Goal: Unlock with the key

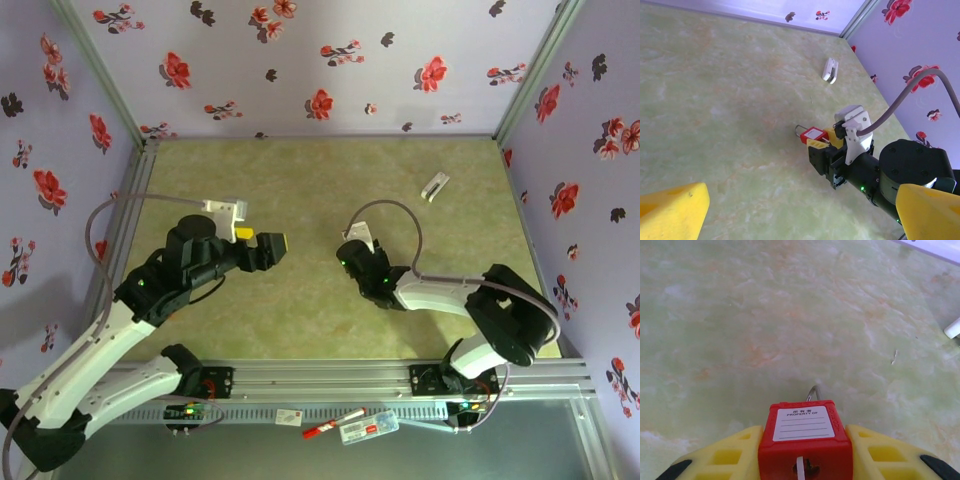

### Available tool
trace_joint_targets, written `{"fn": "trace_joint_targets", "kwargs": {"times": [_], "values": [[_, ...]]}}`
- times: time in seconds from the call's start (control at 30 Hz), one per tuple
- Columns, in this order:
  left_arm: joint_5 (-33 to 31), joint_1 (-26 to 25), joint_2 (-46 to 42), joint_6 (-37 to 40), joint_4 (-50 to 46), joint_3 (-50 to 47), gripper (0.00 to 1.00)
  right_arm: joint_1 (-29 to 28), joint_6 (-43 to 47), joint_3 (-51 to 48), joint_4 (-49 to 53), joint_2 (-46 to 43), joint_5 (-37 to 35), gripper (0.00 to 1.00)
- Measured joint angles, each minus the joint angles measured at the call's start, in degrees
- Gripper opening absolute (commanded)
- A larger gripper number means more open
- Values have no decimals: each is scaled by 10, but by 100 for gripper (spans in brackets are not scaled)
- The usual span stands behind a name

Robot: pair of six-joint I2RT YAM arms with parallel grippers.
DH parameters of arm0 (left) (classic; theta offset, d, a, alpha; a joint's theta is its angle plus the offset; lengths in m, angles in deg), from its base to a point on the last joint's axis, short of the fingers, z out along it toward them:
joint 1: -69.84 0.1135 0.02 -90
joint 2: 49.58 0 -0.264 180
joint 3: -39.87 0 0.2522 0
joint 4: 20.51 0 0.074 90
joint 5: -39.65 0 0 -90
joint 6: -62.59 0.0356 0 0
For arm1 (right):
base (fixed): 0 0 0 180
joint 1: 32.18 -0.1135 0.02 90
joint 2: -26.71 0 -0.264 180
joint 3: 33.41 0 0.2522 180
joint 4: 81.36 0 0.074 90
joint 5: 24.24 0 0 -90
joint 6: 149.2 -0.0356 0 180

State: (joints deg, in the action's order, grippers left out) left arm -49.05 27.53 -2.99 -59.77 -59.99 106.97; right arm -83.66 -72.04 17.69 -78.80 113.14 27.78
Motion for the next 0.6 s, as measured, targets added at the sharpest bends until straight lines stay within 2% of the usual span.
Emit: {"fn": "trace_joint_targets", "kwargs": {"times": [0.6], "values": [[-3, 7, -40, 0, -31, -24, 97, -103, -253, 16, -9, 65, -83, 0]]}}
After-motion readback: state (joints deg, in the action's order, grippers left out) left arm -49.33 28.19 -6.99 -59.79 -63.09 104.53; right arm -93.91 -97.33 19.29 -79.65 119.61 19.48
